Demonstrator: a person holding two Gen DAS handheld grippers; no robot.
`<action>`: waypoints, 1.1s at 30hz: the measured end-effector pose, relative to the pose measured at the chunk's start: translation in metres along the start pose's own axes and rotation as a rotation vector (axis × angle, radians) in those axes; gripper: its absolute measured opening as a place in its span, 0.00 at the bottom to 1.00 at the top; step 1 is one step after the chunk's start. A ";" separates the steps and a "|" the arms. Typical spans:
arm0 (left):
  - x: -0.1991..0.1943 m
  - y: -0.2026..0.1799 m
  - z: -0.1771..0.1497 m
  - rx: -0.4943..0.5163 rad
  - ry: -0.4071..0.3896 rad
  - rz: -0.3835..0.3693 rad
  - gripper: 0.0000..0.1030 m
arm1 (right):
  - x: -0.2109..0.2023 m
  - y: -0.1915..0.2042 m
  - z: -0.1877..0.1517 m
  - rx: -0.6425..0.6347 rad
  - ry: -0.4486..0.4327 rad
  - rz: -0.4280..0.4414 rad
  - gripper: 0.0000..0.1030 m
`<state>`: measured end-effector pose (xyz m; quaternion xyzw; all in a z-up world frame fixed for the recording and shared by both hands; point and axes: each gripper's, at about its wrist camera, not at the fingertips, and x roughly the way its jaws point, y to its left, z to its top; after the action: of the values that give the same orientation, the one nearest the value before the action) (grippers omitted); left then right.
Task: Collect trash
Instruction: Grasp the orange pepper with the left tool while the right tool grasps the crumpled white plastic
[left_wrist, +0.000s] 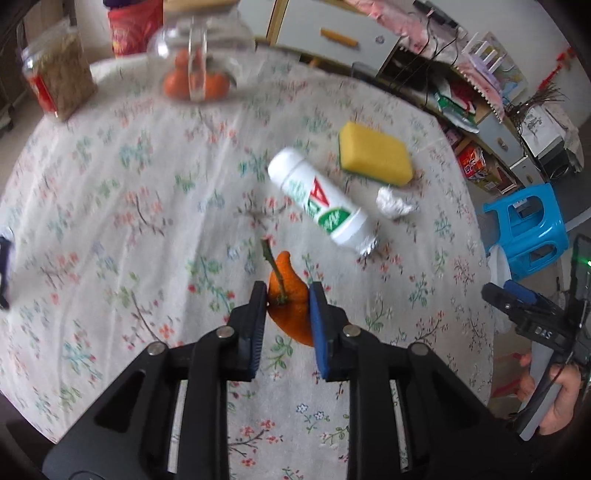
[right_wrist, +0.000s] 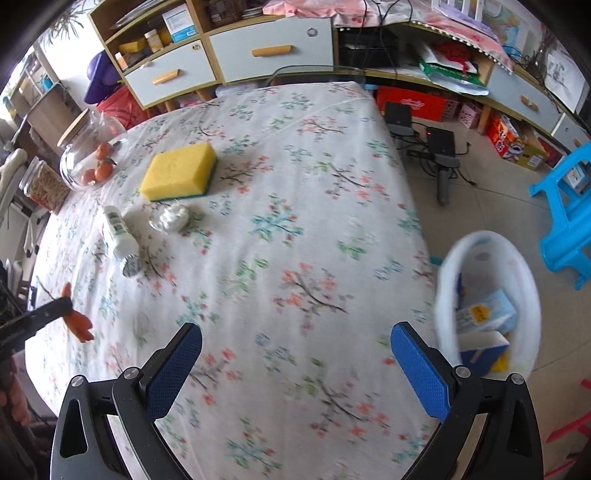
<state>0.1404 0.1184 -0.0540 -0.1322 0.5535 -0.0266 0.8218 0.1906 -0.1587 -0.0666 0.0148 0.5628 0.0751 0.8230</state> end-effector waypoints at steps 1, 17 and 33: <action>-0.004 0.002 0.003 0.004 -0.016 0.006 0.24 | 0.004 0.005 0.004 0.005 -0.002 0.010 1.00; -0.012 0.041 0.001 -0.008 -0.034 0.038 0.24 | 0.065 0.080 0.039 0.003 -0.055 0.041 0.78; -0.016 0.048 0.003 -0.021 -0.037 0.029 0.24 | 0.082 0.111 0.052 -0.091 -0.145 0.097 0.25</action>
<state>0.1316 0.1683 -0.0504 -0.1333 0.5403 -0.0065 0.8308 0.2565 -0.0348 -0.1116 0.0098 0.4963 0.1391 0.8569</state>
